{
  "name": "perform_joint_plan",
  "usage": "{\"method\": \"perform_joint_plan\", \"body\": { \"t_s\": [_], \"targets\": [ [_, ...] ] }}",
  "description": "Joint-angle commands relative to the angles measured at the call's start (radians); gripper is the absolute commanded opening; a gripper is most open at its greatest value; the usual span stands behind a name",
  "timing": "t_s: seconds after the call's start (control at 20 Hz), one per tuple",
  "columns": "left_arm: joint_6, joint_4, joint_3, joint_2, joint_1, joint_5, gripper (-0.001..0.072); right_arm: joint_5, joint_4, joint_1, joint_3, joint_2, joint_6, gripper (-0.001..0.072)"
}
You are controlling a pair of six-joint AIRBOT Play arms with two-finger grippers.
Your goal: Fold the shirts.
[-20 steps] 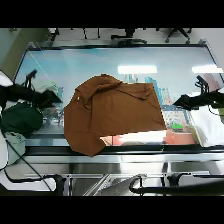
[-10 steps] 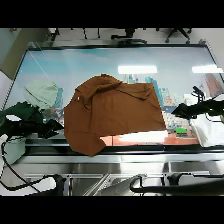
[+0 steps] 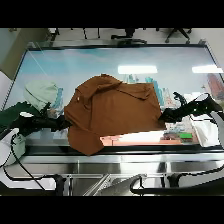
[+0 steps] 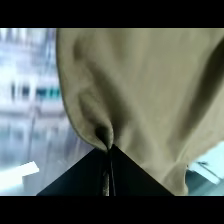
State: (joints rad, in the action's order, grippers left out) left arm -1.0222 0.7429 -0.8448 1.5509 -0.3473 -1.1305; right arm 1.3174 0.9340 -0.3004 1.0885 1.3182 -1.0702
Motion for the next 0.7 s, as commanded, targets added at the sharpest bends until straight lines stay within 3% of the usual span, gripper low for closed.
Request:
{"method": "perform_joint_plan", "body": {
  "t_s": [0.0, 0.1, 0.2, 0.5, 0.65],
  "targets": [
    [-0.019, -0.036, -0.108, 0.01, 0.006, -0.095, 0.0009, 0.036, 0.008, 0.015, -0.002, 0.021, 0.0, 0.0351],
    [-0.028, -0.038, -0.154, 0.009, 0.006, -0.133, 0.0008, 0.076, -0.017, 0.035, -0.002, 0.024, 0.031, 0.0121],
    [-0.035, -0.04, -0.198, -0.013, 0.006, -0.169, 0.0007, 0.08, -0.096, 0.043, 0.0, 0.006, 0.054, 0.002],
    [-0.092, -0.045, -0.467, -0.291, 0.006, -0.268, 0.0006, 0.155, -0.496, -0.044, 0.177, -0.19, 0.109, 0.0019],
    [-0.11, -0.12, -0.688, -0.457, -0.009, -0.242, 0.0007, 0.121, -0.647, -0.122, 0.359, -0.352, 0.14, 0.0019]
  ]
}}
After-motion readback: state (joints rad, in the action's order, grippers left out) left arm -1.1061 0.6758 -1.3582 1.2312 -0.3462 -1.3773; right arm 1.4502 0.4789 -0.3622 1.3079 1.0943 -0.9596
